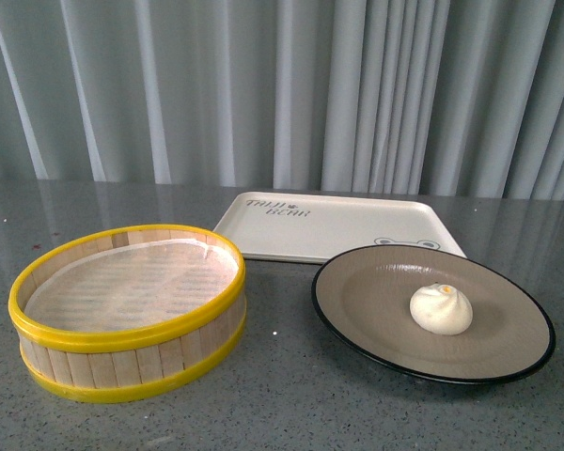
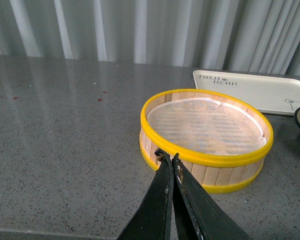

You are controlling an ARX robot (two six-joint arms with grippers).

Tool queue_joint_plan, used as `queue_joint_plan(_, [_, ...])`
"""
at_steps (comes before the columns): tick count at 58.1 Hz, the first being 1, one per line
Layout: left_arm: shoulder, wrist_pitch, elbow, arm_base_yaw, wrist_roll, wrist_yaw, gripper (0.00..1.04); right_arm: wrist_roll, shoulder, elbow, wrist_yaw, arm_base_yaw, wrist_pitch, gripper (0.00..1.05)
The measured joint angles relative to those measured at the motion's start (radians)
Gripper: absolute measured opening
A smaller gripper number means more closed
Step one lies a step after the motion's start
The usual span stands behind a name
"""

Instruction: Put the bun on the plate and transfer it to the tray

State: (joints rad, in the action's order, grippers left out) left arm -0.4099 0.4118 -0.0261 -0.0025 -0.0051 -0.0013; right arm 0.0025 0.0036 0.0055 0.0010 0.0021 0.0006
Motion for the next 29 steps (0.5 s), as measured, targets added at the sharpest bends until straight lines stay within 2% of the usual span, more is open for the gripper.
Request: queue_joint_plan(29, [0.181, -0.179, 0.000, 0.000, 0.000, 0.000, 0.04, 0.000, 0.000, 0.000, 0.000, 0.000, 0.000, 0.96])
